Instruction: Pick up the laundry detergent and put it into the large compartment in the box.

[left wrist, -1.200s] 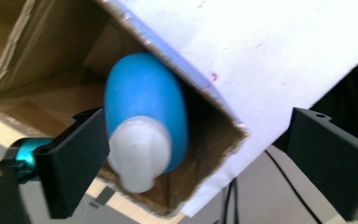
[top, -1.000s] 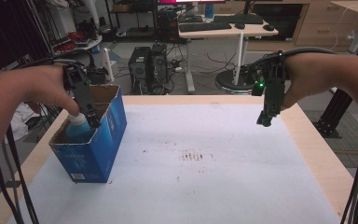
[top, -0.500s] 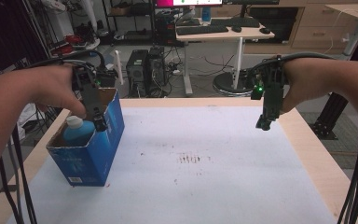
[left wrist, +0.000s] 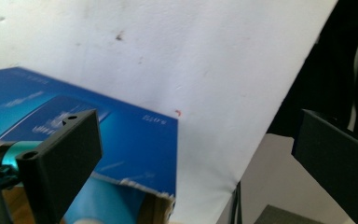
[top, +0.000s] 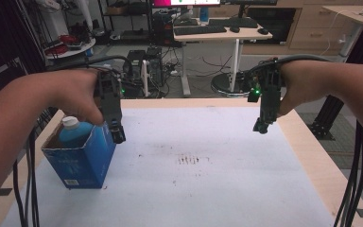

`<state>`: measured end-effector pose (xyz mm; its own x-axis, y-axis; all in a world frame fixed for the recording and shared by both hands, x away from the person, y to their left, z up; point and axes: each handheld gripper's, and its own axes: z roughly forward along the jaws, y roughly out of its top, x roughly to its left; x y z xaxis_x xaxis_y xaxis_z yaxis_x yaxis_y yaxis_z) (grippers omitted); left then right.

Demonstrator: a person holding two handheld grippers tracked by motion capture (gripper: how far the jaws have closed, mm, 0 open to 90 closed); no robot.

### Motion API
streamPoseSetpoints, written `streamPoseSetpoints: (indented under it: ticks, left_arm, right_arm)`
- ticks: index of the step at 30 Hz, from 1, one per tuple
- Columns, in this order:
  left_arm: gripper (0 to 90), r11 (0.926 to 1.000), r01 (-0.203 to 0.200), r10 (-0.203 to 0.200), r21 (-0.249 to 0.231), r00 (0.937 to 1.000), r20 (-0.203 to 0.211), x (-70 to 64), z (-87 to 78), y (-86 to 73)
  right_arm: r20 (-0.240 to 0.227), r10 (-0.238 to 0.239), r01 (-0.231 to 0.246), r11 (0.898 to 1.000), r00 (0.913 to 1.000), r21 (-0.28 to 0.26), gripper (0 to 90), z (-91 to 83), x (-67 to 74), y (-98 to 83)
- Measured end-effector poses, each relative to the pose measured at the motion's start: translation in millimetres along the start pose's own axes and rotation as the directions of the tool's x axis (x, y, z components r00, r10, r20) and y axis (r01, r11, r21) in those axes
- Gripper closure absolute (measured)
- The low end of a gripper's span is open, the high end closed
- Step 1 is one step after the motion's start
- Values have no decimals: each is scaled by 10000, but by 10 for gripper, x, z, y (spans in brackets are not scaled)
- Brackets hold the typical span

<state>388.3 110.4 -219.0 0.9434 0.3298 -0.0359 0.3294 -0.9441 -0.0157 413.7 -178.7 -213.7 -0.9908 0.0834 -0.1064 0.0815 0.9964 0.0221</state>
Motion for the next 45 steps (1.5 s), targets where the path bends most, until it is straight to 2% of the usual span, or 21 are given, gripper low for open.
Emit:
streamPoseSetpoints:
  ticks: [4,5,8,10,12,21,23,30,36,40,45]
  left_arm:
    - [17,9982,-601,601,-27,9979,257,-34,75,83]
    - [16,9980,-637,637,-11,9972,387,-42,93,100]
    - [17,9950,-1001,1002,-72,9946,285,-38,152,139]
    - [17,9945,-1046,1047,-57,9937,410,-17,198,164]
    - [17,9911,-1333,1332,-10,9906,306,-7,245,185]
    - [17,9903,-1383,1370,133,9881,700,16,408,202]
    - [16,9890,-1465,1450,184,9873,647,20,414,192]
    - [17,9915,-1296,1286,126,9898,609,27,397,173]
    - [17,9899,-1413,1404,143,9886,543,-17,399,180]
    - [17,9899,-1412,1403,136,9887,538,-30,391,184]
    - [17,9913,-1305,1301,161,9912,257,-39,380,167]
  right_arm:
    - [-19,-142,142,9999,9999,78,15,25,23,35]
    - [-22,-153,153,9999,9999,63,15,31,23,40]
    - [-42,-257,257,9997,9997,33,14,27,8,42]
    - [-43,-232,232,9997,9997,21,14,17,-2,37]
    - [-36,-196,196,9998,9998,-7,15,10,-20,28]
    - [-116,-211,212,9998,9997,58,14,40,-65,21]
    - [-118,-232,233,9997,9997,67,14,42,-74,25]
    - [-101,-183,184,9998,9998,120,15,52,-79,43]
    - [-90,-279,280,9995,9996,110,14,41,-76,59]
    - [-82,-178,179,9997,9998,191,14,28,-64,65]
    - [-41,-130,131,9997,9999,215,14,14,-43,78]
